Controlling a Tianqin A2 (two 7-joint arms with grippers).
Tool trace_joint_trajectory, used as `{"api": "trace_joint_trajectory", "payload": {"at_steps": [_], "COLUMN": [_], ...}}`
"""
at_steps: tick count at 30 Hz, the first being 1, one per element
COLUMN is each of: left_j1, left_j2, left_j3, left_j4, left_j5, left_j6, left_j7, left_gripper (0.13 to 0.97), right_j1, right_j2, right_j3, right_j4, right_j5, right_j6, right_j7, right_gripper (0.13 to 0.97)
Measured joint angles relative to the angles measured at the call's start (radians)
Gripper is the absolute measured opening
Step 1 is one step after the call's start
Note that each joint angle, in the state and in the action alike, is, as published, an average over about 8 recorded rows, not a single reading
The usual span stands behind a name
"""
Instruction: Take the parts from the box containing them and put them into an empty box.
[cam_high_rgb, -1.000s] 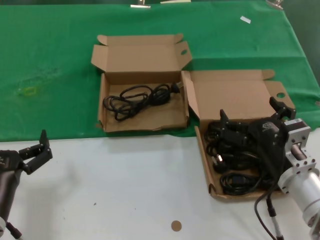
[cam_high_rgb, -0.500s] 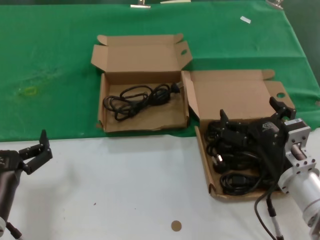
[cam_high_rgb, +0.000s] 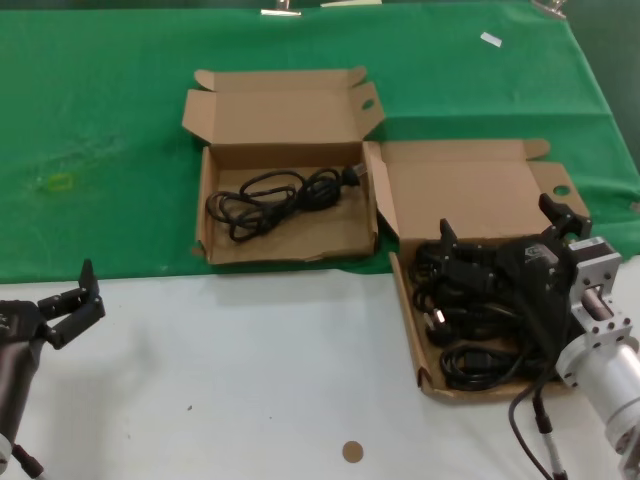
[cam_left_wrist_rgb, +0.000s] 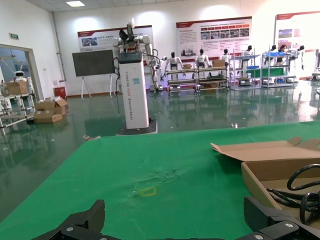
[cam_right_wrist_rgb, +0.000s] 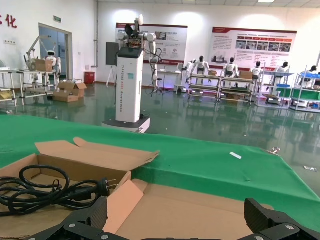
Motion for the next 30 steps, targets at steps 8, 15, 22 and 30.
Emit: {"api": "trace_joint_trajectory", "payload": {"at_steps": [8,15,22,30], "left_j1": [0.000,0.000,0.000,0.000], "left_j2": [0.000,0.000,0.000,0.000], "left_j3": [0.000,0.000,0.000,0.000], "left_j4": [0.000,0.000,0.000,0.000], "left_j5": [0.000,0.000,0.000,0.000], "left_j6": [0.000,0.000,0.000,0.000], "left_j7": [0.000,0.000,0.000,0.000], "left_gripper": [0.966,0.966,0.966,0.966], "right_j1": [0.000,0.000,0.000,0.000], "right_j2": [0.000,0.000,0.000,0.000], "right_j3": [0.000,0.000,0.000,0.000], "right_j4": [0.000,0.000,0.000,0.000], "right_j5": [0.000,0.000,0.000,0.000], "right_j6": [0.000,0.000,0.000,0.000], "right_j7": [0.000,0.000,0.000,0.000], "right_gripper": [0.966,0.966,0.966,0.966]}}
